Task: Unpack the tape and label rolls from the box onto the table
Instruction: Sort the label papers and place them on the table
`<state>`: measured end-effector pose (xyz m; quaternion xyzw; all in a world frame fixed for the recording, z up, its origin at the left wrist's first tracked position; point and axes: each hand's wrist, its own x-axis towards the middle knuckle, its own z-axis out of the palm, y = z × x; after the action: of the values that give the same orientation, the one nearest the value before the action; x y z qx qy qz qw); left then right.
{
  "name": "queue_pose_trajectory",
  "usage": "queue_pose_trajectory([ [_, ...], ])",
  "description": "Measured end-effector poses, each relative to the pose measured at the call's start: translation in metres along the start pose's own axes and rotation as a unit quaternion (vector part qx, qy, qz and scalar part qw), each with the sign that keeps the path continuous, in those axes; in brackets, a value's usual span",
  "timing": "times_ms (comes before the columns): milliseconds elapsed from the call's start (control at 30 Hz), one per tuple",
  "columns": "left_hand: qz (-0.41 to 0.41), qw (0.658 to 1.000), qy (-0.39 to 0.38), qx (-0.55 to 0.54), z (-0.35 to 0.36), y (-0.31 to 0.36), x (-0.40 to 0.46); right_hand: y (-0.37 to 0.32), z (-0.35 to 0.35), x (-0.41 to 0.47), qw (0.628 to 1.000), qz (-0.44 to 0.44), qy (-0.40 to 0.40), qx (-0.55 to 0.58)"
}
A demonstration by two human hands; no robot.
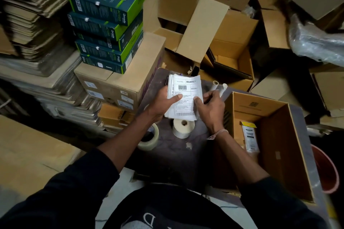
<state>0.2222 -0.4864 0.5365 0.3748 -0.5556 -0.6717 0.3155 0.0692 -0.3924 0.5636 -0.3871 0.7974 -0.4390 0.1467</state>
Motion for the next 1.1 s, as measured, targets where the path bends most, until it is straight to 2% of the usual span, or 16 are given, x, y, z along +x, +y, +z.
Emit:
queue_pose_trajectory([
  [133, 0.011, 1.000, -0.011, 0.025, -0.003, -0.008, -0.005, 0.009, 0.001, -0.003, 0.992, 0.051, -0.113, 0.025],
  [267, 0.003, 0.998, -0.037, 0.044, -0.002, -0.021, -0.014, 0.014, -0.001, -0.015, 0.983, 0.055, -0.165, 0.056],
  [500, -0.034, 0.995, -0.002, 0.098, 0.008, -0.055, -0.041, 0.040, 0.019, -0.055, 0.986, 0.103, -0.121, 0.053],
  [600, -0.049, 0.991, 0.022, 0.119, 0.020, -0.068, -0.064, 0.064, 0.029, -0.078, 0.974, 0.145, -0.144, 0.094],
  [867, -0.105, 0.983, 0.046, 0.142, 0.034, -0.123, -0.102, 0.128, 0.048, -0.118, 0.968, 0.149, -0.147, 0.142],
  [967, -0.121, 0.976, 0.037, 0.179, 0.034, -0.139, -0.108, 0.141, 0.054, -0.123, 0.964, 0.158, -0.160, 0.144],
  [1100, -0.120, 0.970, 0.071, 0.200, 0.028, -0.166, -0.113, 0.133, 0.046, -0.130, 0.962, 0.194, -0.160, 0.107],
])
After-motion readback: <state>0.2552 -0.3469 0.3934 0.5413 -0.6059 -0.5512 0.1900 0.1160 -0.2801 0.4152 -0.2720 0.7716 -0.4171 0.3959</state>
